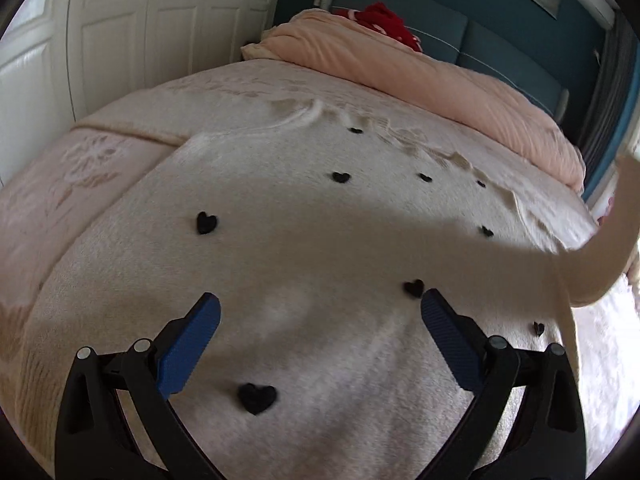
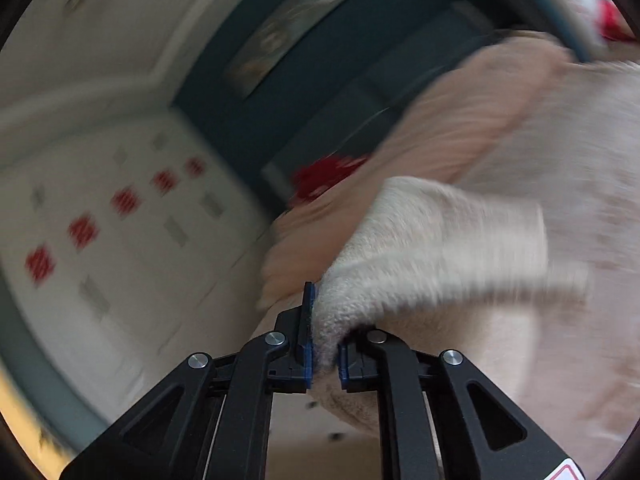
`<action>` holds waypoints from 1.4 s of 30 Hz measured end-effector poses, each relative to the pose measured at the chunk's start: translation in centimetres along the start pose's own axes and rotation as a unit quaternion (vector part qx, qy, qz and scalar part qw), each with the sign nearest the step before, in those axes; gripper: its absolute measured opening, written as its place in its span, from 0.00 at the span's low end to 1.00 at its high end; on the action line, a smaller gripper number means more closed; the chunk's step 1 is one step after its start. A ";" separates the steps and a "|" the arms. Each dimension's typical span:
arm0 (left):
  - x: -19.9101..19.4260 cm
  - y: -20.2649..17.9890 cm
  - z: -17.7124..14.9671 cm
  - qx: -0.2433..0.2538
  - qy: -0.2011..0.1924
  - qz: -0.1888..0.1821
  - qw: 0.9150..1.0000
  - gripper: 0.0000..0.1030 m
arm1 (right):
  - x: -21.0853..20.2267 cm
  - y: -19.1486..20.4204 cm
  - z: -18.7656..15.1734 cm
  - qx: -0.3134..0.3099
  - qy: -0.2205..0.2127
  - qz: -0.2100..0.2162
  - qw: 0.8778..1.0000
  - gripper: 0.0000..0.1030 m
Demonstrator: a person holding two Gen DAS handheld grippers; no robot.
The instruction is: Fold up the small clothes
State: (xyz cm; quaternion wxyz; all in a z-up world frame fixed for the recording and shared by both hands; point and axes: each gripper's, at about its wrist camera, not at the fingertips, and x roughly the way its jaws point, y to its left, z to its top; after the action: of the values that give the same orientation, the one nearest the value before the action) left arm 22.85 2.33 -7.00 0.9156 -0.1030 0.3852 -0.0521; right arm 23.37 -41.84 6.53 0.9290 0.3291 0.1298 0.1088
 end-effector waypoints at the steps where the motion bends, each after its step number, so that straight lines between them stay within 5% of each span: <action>1: 0.0 0.3 0.1 -0.003 0.001 -0.002 1.000 0.95 | 2.6 2.3 -0.8 -0.024 0.024 0.014 0.999 0.15; 3: -0.2 1.2 0.6 -0.012 -0.003 -0.008 1.000 0.95 | 9.6 7.1 -4.3 -0.089 0.099 0.030 0.991 0.36; 7: -0.6 2.5 1.6 -0.020 -0.007 -0.020 1.000 0.95 | 16.9 10.0 -12.0 -0.155 0.207 -0.025 0.966 0.39; 12: 0.1 3.9 3.3 -0.055 0.014 -0.055 0.997 0.95 | 10.4 6.3 -13.7 -0.142 0.184 -0.113 0.966 0.46; 16: 0.9 3.3 5.2 -0.072 0.022 -0.074 0.994 0.95 | 4.7 2.2 -14.9 -0.156 0.185 -0.235 0.941 0.51; 20: 3.4 0.4 8.3 -0.062 0.015 -0.076 0.995 0.95 | 3.0 -0.4 -15.7 -0.126 0.204 -0.269 0.933 0.51; 27: 13.9 -2.9 12.6 -0.067 0.090 -0.031 0.993 0.95 | 6.9 -3.2 -16.2 -0.093 0.228 -0.262 0.933 0.51; 29: 15.9 -2.9 12.9 -0.075 0.101 -0.018 0.992 0.86 | 6.9 -4.0 -16.2 -0.085 0.232 -0.252 0.936 0.42; 30: 16.8 -2.8 13.1 -0.081 0.105 -0.010 0.991 0.81 | 7.4 -4.1 -16.3 -0.081 0.235 -0.248 0.936 0.24; 31: 17.1 -2.5 13.1 -0.086 0.104 0.000 0.991 0.66 | 7.6 -4.3 -16.1 -0.082 0.236 -0.250 0.936 0.13; 32: 17.4 -2.4 13.3 -0.092 0.097 0.013 0.991 0.41 | 7.6 -4.1 -15.8 -0.083 0.232 -0.249 0.937 0.12; 34: 17.3 -2.2 14.1 -0.107 0.085 0.005 0.991 0.15 | 6.4 -3.3 -14.1 -0.085 0.194 -0.232 0.950 0.11; 38: 15.8 -2.4 14.9 -0.108 0.044 -0.027 0.993 0.11 | 4.3 -3.1 -12.1 -0.091 0.152 -0.227 0.958 0.10; 42: 17.8 -2.0 12.8 -0.105 0.070 -0.010 0.992 0.14 | 6.1 -7.6 -15.6 -0.045 0.233 -0.259 0.936 0.11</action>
State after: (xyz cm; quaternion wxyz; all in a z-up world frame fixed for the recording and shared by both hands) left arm 44.39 -0.85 -10.15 0.8700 -0.1987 0.4504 -0.0276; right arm 25.11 -36.76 -11.02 0.8822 0.2074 0.4189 -0.0565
